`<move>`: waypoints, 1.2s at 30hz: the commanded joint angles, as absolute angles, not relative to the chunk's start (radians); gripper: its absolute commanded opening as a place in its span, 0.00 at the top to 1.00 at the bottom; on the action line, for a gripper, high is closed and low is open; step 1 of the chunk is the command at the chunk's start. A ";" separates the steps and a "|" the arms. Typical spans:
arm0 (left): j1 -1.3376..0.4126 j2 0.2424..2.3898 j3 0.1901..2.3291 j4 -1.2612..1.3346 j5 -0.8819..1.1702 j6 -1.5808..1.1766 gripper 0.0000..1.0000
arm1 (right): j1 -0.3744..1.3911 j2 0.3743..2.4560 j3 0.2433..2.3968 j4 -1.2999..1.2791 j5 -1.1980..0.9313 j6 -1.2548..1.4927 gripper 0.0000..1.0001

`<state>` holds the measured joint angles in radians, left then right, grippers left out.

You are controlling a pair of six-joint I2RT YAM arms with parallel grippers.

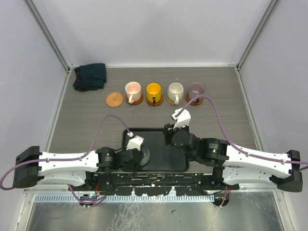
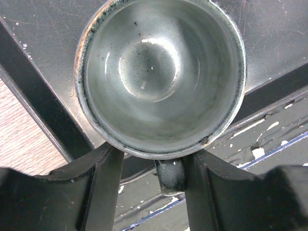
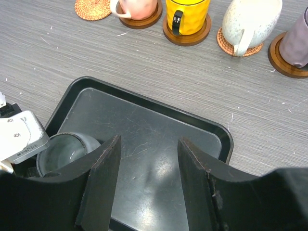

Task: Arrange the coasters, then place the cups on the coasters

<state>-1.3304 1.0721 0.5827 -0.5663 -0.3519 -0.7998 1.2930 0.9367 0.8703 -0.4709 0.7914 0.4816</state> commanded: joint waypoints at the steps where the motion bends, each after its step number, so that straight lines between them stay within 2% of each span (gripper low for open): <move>1: -1.330 1.076 0.581 -0.547 -0.372 -0.808 0.51 | 1.293 0.937 0.872 -0.423 0.802 0.489 0.45; 12: -1.330 1.095 0.584 -0.545 -0.362 -0.807 0.59 | 1.293 0.935 0.864 -0.416 0.800 0.495 0.45; 26: -1.330 1.112 0.592 -0.541 -0.369 -0.804 0.99 | 1.293 0.915 0.835 -0.412 0.811 0.508 0.45; 36: -1.329 1.022 0.663 -0.604 -0.503 -0.737 1.00 | 1.292 0.892 0.793 -0.409 0.904 0.516 0.45</move>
